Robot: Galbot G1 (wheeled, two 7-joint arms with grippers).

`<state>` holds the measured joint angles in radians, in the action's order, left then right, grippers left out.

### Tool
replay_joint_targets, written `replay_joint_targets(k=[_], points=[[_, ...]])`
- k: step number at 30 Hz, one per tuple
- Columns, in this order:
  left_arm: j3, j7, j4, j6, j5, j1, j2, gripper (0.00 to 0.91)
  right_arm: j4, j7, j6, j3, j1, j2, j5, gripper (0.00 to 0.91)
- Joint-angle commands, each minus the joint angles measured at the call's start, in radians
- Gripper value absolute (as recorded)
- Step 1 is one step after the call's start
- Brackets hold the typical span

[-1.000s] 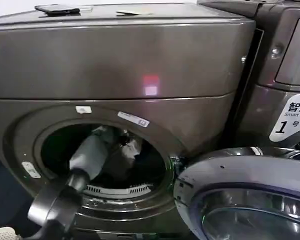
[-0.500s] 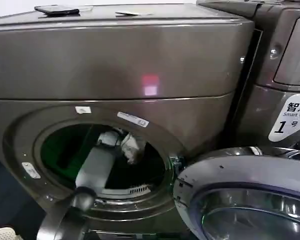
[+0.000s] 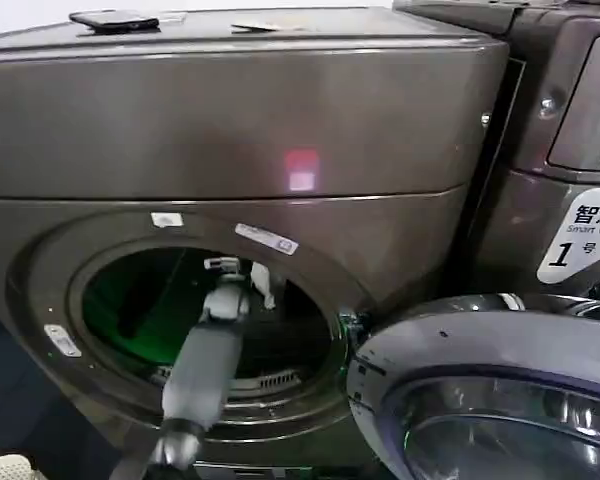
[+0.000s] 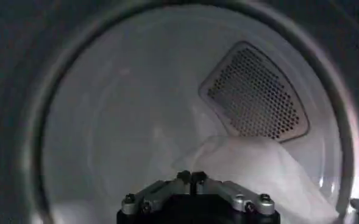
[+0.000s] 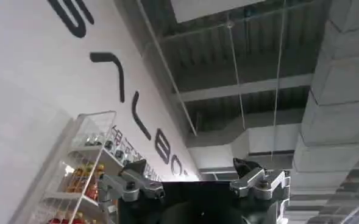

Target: Grasp the clothes from the dryer.

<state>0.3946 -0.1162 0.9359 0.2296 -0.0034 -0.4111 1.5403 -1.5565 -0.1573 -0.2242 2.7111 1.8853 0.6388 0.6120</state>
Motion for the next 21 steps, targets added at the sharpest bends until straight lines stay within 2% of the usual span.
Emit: replay_joint_targets(k=[1, 21], points=[[0.015, -0.085, 0.071, 0.061, -0.007, -0.067, 0.007, 0.0, 0.007, 0.007, 0.01, 0.023, 0.026, 0.001, 0.019, 0.907], [0.015, -0.072, 0.094, 0.052, 0.002, -0.082, 0.004, 0.0, 0.01, -0.008, 0.003, 0.054, 0.05, 0.002, 0.018, 0.907]])
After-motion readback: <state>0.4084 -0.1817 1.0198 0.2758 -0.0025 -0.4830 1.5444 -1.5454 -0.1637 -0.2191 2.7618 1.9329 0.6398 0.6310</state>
